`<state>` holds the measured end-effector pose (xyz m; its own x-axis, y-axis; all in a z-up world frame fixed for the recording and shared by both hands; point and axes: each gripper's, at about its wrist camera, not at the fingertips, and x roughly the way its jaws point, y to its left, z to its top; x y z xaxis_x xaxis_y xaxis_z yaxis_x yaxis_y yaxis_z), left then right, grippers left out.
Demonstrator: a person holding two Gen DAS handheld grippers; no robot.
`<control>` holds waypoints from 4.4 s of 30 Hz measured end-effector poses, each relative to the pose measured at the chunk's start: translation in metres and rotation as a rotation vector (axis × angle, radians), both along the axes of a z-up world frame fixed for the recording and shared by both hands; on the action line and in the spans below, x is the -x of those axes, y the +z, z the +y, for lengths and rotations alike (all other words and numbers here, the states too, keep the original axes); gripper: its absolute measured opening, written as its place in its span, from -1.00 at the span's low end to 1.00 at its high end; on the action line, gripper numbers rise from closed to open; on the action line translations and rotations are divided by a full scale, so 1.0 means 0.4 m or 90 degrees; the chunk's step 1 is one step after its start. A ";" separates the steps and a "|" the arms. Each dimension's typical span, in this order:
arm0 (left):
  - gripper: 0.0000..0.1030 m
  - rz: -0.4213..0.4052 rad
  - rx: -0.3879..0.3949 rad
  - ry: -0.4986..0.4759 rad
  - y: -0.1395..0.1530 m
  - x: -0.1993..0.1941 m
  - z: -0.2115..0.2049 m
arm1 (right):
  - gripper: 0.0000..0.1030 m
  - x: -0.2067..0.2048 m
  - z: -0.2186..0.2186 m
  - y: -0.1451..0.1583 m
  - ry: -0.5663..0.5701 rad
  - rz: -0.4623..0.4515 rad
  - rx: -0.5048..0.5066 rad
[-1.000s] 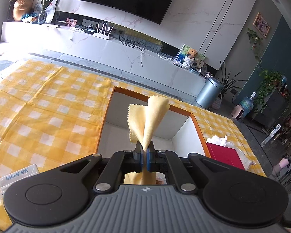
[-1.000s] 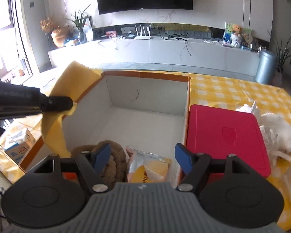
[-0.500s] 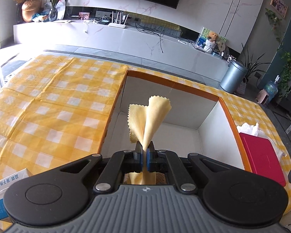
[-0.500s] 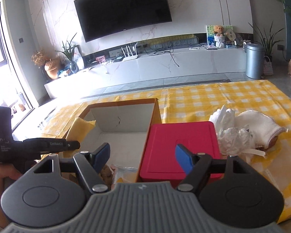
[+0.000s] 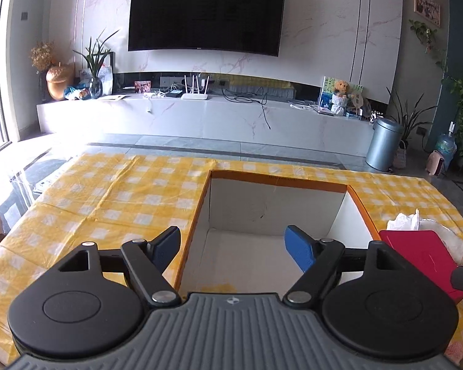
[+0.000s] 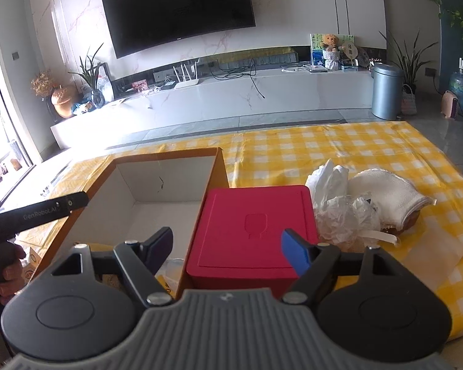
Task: Organize soft objects
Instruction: 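Reach the right gripper to the pile and grasp the pink crocheted toy, then lift the pink toy with the right gripper while the left gripper reaches toward the pile, then grasp the plastic-wrapped white bundle with the left gripper while the right holds the pink toy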
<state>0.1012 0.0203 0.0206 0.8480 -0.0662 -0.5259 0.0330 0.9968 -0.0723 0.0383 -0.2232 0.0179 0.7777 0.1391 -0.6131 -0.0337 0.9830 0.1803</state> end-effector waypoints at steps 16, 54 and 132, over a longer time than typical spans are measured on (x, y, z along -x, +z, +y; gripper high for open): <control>0.76 0.008 0.047 -0.103 0.022 0.049 -0.052 | 0.54 0.019 -0.122 -0.228 -0.105 0.311 0.029; 0.74 0.019 0.029 -0.147 0.012 0.076 -0.118 | 0.00 0.032 -0.305 0.103 -0.364 -0.065 0.104; -0.06 0.123 -0.377 -0.475 -0.053 -0.059 -0.755 | 0.00 0.001 -0.487 -0.153 -0.313 0.054 -0.020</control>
<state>0.1248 -0.2815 -0.0006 0.5904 -0.2322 -0.7730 0.7120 0.6008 0.3633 0.0379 -0.4181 -0.0432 0.7030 -0.2123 -0.6788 0.4485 0.8731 0.1915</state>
